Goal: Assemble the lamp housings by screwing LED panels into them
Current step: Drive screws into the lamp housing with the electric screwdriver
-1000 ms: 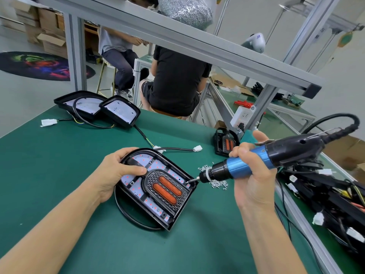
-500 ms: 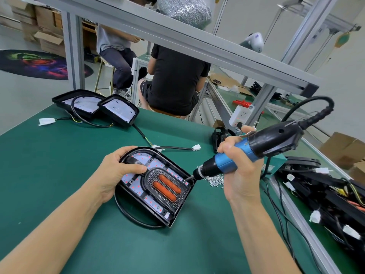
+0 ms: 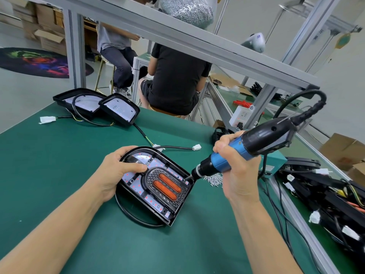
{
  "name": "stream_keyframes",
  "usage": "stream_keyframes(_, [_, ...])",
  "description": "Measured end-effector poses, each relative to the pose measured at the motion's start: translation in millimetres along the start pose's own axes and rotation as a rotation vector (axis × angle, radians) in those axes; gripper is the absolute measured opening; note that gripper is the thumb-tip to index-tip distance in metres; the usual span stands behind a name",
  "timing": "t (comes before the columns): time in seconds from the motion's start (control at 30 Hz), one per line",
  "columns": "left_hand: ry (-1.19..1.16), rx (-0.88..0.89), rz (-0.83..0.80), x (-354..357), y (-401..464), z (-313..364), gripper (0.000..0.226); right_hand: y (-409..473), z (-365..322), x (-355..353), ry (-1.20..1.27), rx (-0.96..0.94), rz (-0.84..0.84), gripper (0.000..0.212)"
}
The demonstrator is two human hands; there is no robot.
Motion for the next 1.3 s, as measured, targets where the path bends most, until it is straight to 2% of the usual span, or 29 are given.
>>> stream_keyframes(0.33, [-0.047,-0.019,-0.001,-1,0,-4,0.055,-1,-1,5,-0.026,0.002,-0.082,0.034])
stream_keyframes(0.57, [-0.05,-0.016,0.008,0,-1,-3,0.054,0,4,-6,0.075,0.001,0.021,0.04])
stream_keyframes(0.73, [-0.047,-0.012,0.004,1,0,-2,0.053,2,6,-12,0.055,-0.01,0.064,0.033])
stream_keyframes(1.13, [0.002,0.004,-0.006,3,4,0,0.054,0,2,3,-0.057,-0.015,-0.047,0.022])
stream_keyframes(1.3, [0.025,-0.024,-0.032,-1,5,-3,0.055,-1,3,-12,0.055,-0.019,0.076,0.033])
Point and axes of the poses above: each hand's wrist, its own y-axis towards the middle knuckle, its own x-axis out of the palm, z = x × y, the point moved 9 cm from there along y, towards the middle knuckle, and after that the axes turned 8 degrees about -z, right-handed, at the moved point
